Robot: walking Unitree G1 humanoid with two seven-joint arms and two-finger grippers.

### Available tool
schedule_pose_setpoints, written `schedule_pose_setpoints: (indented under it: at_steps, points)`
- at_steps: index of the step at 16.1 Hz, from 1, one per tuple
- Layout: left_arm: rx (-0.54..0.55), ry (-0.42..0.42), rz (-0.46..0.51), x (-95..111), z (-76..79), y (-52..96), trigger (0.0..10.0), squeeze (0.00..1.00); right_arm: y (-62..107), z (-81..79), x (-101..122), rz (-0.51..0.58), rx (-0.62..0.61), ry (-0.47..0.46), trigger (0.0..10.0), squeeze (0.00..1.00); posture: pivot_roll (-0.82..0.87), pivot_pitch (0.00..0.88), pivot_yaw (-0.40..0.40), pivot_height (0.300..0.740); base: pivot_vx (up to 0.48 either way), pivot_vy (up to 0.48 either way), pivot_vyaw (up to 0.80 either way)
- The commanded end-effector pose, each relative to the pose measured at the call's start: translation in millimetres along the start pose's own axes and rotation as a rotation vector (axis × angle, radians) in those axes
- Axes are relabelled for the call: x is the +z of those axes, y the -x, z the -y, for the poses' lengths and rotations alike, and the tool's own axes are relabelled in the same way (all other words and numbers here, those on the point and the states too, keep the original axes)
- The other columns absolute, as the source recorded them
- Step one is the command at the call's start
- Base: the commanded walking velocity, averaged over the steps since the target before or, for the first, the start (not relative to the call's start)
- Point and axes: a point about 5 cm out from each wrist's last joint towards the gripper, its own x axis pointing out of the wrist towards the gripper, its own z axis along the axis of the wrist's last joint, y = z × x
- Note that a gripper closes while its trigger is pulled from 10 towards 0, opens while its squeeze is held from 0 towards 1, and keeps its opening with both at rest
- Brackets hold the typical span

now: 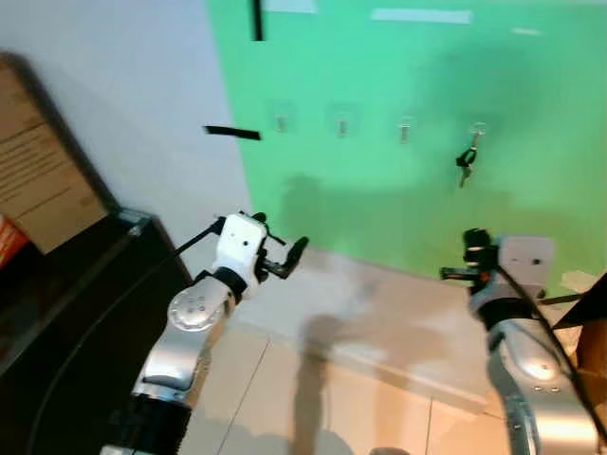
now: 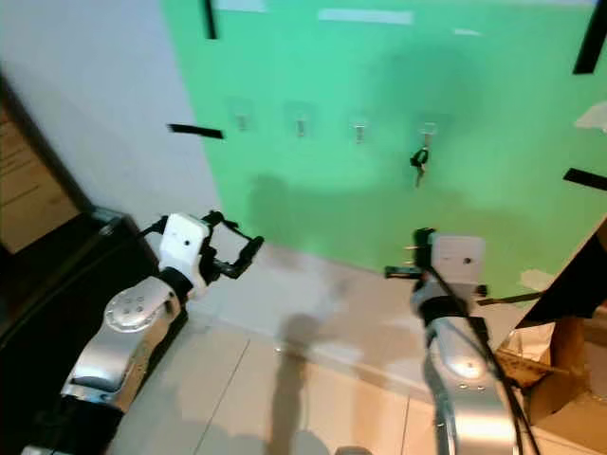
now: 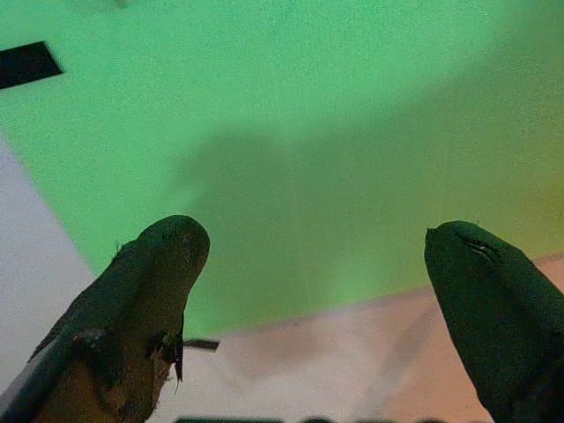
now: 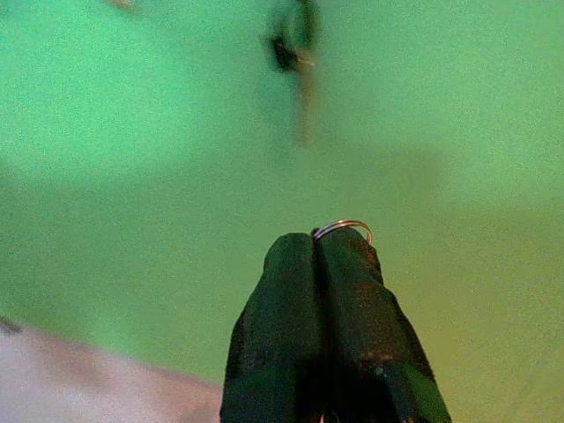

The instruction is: Hang keys on a hook

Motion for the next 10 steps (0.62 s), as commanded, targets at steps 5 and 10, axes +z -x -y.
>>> schedule_pose_setpoints:
  at_steps: [5,10]
  points:
    - [0.015,-0.008,-0.007,-1,-8.4,2.2,10.0,0.09,-4.5,-9.4,9,0.058,0.062,0.051,10.0,0.0,-0.14,0.0,0.091,0.74,0.285,0.0,0.16]
    - [-0.083,0.0,0.013,2,-1.5,4.7,10.0,0.07,-2.1,-7.5,18,0.1,0.112,-0.013,10.0,0.0,-0.14,0.0,0.088,0.74,0.161,0.0,0.16]
